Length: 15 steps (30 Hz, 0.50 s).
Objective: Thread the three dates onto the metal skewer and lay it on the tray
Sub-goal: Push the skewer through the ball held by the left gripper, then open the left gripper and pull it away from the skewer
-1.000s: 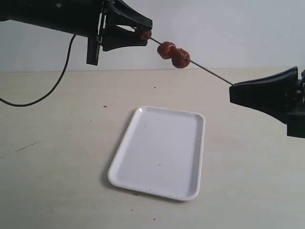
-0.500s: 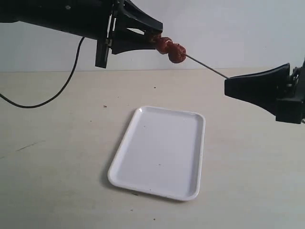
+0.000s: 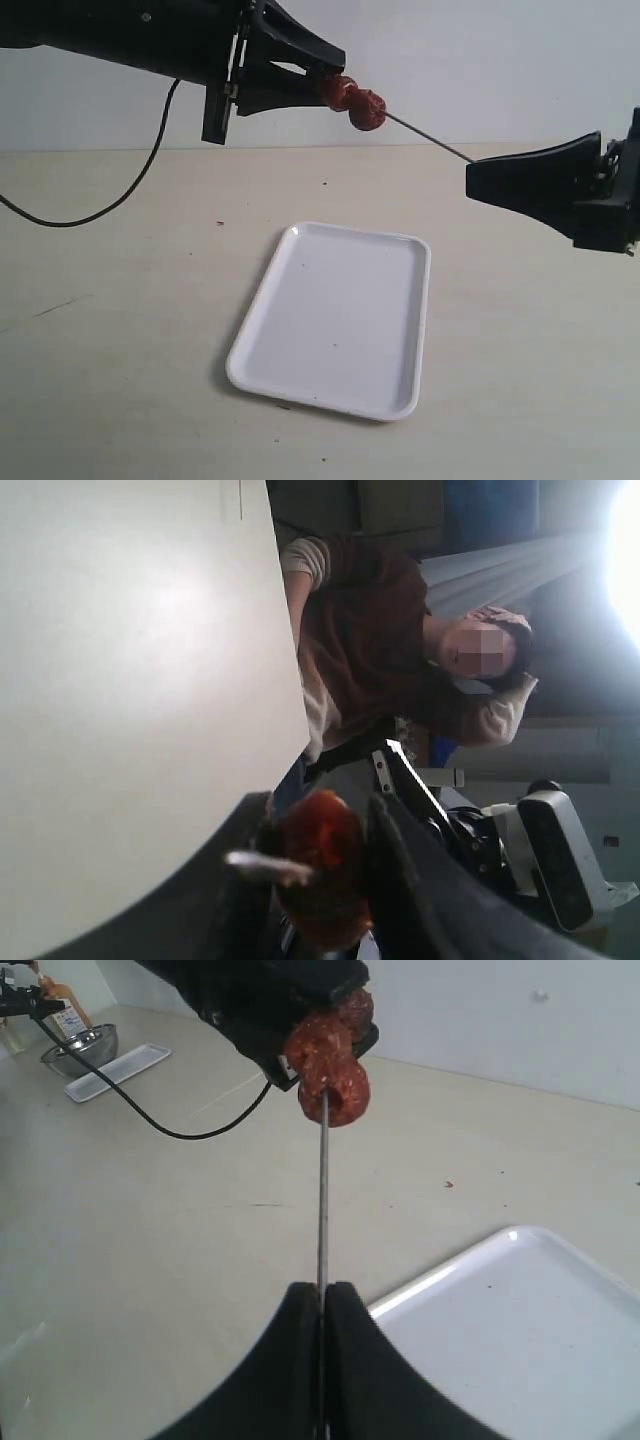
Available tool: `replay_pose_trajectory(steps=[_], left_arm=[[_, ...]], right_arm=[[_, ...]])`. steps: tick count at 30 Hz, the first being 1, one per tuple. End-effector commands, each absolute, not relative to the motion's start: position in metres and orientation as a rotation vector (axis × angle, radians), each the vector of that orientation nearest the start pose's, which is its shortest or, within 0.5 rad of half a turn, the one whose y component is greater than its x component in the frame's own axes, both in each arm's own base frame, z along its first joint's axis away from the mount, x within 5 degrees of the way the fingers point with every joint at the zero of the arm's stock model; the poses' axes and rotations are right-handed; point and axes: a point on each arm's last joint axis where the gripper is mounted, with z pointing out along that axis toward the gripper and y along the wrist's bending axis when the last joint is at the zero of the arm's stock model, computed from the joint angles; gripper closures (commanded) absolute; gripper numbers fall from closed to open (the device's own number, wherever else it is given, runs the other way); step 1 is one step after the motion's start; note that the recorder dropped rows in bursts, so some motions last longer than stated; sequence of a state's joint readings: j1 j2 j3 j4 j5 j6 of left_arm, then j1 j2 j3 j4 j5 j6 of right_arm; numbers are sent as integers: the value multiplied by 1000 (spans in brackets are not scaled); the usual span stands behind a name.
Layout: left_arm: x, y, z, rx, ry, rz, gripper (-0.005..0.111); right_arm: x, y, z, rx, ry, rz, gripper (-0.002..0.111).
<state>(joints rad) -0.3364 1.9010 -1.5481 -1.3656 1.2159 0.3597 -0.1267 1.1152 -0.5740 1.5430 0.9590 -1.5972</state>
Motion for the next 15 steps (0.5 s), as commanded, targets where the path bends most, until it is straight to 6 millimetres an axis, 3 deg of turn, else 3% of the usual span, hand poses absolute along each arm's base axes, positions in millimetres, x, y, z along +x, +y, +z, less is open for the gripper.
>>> replay_pose_trajectory(steps=[1, 12, 13, 15], left_arm=[[350, -213, 307, 272, 2438, -1836, 75], [349, -214, 308, 260, 2432, -1852, 74], [349, -214, 308, 260, 2432, -1852, 72], [350, -214, 309, 252, 2423, -1866, 57]], right_arm=[[200, 51, 284, -526, 1825, 864, 108], [200, 51, 284, -526, 1825, 864, 108], [200, 51, 284, -526, 1825, 864, 108], [200, 51, 284, -526, 1825, 864, 108]])
